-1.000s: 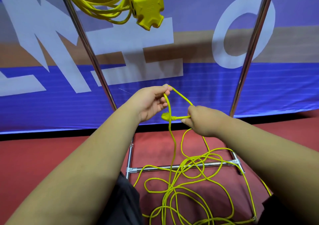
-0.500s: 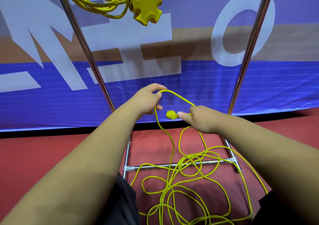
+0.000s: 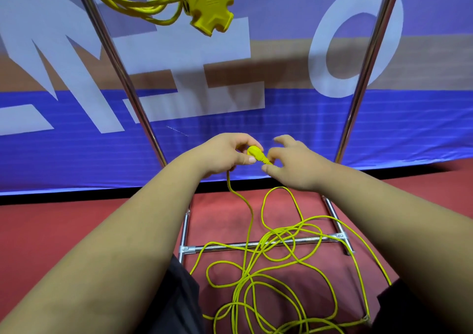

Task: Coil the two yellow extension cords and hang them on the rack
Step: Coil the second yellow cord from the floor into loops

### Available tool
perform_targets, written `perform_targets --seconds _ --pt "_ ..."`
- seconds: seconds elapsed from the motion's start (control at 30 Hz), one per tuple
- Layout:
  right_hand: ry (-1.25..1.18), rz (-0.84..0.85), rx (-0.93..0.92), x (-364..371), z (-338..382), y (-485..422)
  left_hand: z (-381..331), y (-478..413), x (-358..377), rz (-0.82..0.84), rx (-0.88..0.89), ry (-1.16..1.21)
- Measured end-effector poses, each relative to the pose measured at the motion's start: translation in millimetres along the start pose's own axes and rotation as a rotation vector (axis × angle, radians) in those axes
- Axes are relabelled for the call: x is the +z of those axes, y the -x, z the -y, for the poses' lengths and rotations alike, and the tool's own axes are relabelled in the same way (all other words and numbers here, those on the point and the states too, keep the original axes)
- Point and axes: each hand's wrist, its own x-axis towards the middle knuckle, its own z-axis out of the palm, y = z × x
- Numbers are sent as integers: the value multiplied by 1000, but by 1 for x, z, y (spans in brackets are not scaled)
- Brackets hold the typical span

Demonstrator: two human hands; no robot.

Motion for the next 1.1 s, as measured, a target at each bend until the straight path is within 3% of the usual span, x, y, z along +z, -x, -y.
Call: perform_targets --seconds 0.07,0.13,0.23,0.33,0.47,0.77,0.9,1.03,1.1 --pt "-266 -33 -18 -5 1 -4 -8 0 2 -5 -18 119" --pt "-457 48 69 -5 2 -3 -16 -2 3 -97 -111 367" --pt "-399 128 51 4 -1 -5 -25 -4 5 -234 -233 802" --pt "-284 196 -18 13 1 -5 -30 -4 5 -256 -261 1144" --pt "-309 192 -42 29 9 -1 -35 -6 4 -317 -311 1320" --pt "-772 259 -83 40 20 -5 -22 -16 -11 -512 -413 1372" --pt "-938 162 -69 34 31 -6 -12 -21 -14 -556 -436 1328" --pt "-1129 38 63 19 32 -10 -7 -21 -13 -481 -507 985" --pt "-1235 -66 139 11 28 -13 0 -20 -6 -331 -567 718"
